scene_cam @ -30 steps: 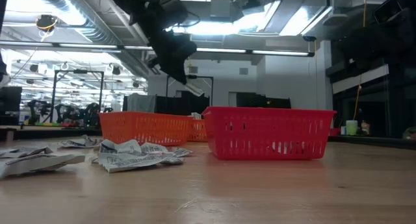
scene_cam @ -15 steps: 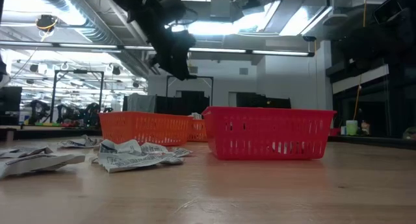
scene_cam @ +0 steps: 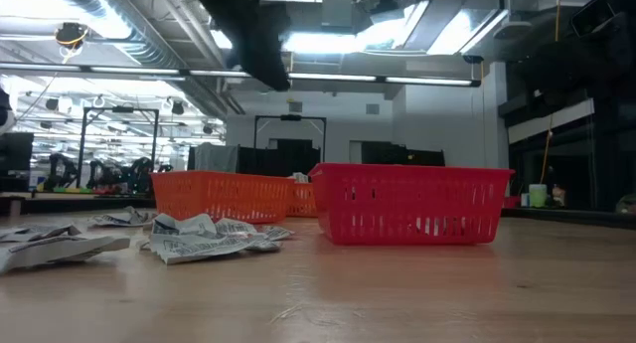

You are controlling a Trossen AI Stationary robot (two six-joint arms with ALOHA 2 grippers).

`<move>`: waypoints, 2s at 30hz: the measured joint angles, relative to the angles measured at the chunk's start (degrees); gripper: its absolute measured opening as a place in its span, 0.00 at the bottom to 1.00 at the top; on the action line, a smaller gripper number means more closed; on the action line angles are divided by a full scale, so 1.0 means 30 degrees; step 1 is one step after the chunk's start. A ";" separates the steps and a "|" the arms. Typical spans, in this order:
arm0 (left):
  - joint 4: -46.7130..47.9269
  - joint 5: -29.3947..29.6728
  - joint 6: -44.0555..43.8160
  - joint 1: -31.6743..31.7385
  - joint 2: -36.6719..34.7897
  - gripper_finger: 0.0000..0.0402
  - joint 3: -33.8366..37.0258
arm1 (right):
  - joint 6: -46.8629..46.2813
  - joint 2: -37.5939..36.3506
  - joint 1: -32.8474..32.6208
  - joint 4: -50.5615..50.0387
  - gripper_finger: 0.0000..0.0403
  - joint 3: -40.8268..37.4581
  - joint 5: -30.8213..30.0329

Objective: Pick & Place First Aid Supplies
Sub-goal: Put the gray towelette pack into the bottom red bin

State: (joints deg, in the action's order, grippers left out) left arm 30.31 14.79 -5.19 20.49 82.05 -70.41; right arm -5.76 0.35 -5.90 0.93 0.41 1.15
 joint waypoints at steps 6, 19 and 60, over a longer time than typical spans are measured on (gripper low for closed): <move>0.1303 0.2304 -0.0004 -0.3171 -0.1336 0.26 0.0000 | 0.0001 -0.0004 0.0000 0.0000 0.40 -0.0001 -0.0007; 0.3924 0.5218 -0.2990 -0.9497 -0.2448 0.24 0.0007 | 0.0000 0.0002 -0.0005 0.0000 0.40 -0.0001 0.0000; 0.8894 0.0546 -1.2425 -2.1836 0.1788 0.24 0.0532 | 0.0003 0.0001 -0.0005 0.0000 0.40 0.0001 -0.0007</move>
State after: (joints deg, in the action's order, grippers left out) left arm 57.00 16.43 -42.47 -45.02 87.41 -68.82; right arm -5.75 0.35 -5.91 0.93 0.41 1.13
